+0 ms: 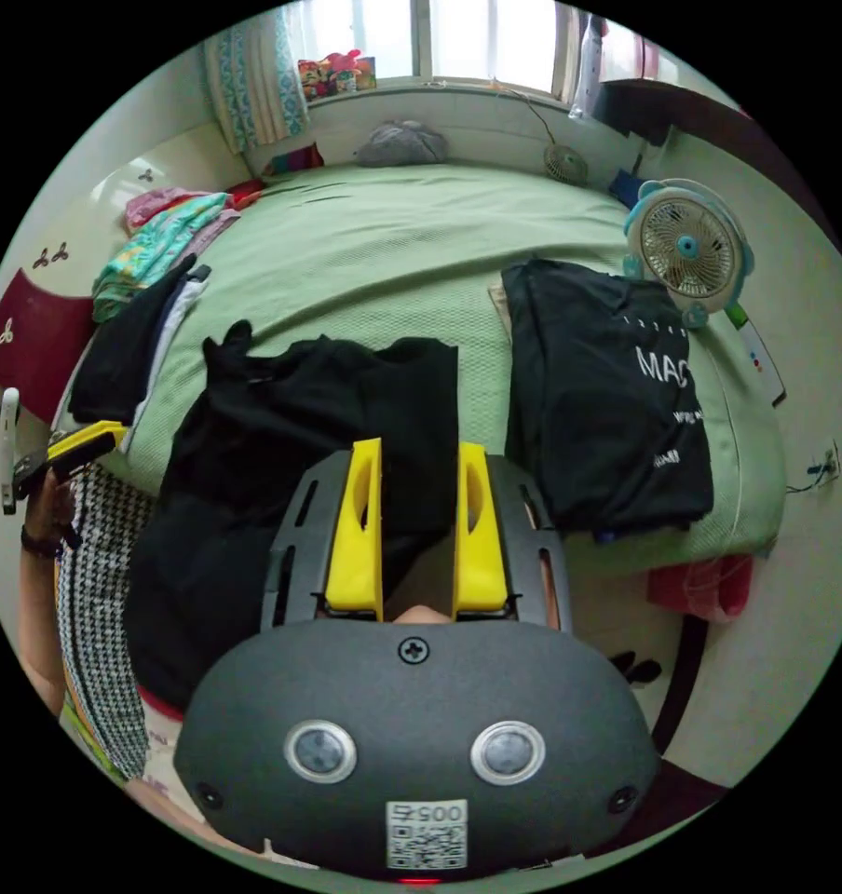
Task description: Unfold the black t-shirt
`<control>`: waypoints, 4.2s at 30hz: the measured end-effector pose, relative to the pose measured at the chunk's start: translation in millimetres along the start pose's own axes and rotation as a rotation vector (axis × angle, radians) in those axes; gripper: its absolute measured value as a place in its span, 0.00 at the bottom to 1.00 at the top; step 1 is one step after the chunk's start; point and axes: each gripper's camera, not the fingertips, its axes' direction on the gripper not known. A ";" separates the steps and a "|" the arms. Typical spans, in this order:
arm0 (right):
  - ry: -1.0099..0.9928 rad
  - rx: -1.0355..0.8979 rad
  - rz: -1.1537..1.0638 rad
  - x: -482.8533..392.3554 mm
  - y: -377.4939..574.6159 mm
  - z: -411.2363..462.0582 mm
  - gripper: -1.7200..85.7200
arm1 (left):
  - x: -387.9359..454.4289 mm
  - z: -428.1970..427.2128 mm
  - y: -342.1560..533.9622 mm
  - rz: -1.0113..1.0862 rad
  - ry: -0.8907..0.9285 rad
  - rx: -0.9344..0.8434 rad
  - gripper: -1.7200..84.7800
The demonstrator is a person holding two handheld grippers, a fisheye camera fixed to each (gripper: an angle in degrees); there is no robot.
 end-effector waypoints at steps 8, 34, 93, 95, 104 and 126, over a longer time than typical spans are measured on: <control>0.008 -0.062 -0.092 -4.6 -92.1 74.0 0.15 | 28.1 96.5 -91.0 0.083 0.059 -0.090 0.18; 0.245 0.203 -0.023 -41.5 -184.4 77.0 0.01 | -23.1 93.3 -149.8 -0.140 -0.123 0.154 0.04; -0.108 0.100 0.050 45.9 -174.8 70.1 0.01 | 0.7 236.8 -223.6 -0.020 -0.112 0.047 0.13; -0.101 0.087 0.013 37.4 -175.1 74.1 0.01 | -7.2 234.6 -226.2 -0.015 -0.059 0.028 0.10; -0.111 0.053 0.010 32.4 -179.2 86.6 0.01 | -50.4 200.1 -232.3 -0.036 0.102 0.066 0.04; -0.070 0.077 0.010 14.3 -224.4 86.3 0.04 | -127.6 153.5 -221.4 -0.234 -0.144 0.196 0.09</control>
